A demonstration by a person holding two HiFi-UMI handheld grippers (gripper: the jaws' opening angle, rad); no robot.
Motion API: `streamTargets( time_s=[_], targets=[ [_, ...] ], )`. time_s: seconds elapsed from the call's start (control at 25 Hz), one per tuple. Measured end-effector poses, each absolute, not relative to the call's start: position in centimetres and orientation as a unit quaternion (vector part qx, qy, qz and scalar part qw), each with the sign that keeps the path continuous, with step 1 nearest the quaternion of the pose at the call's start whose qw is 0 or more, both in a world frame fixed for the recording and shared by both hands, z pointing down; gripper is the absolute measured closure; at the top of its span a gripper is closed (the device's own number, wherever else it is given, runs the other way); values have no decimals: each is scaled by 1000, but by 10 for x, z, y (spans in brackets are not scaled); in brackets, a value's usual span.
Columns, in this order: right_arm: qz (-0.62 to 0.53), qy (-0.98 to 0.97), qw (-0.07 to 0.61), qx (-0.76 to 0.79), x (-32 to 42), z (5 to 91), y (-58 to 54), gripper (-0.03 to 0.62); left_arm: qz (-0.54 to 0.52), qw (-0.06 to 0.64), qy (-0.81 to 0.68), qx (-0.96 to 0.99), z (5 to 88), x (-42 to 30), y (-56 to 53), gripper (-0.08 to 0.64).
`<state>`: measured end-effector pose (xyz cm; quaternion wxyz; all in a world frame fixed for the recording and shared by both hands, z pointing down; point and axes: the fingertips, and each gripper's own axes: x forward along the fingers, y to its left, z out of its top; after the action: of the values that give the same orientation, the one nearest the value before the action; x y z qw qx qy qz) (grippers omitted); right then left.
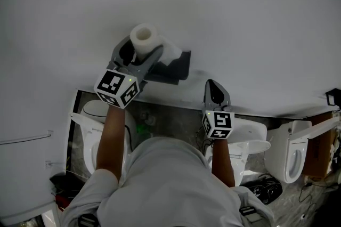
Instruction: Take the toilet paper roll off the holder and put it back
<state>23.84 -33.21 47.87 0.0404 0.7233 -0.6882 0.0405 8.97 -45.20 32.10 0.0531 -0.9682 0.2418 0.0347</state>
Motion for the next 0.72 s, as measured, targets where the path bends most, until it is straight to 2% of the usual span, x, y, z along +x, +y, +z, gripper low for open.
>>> streamTargets(
  time_s=[0.72],
  targets=[
    [44,-689,41,722,247,482,-327,592,6,53,254,-966,348,94,-453,231]
  ],
)
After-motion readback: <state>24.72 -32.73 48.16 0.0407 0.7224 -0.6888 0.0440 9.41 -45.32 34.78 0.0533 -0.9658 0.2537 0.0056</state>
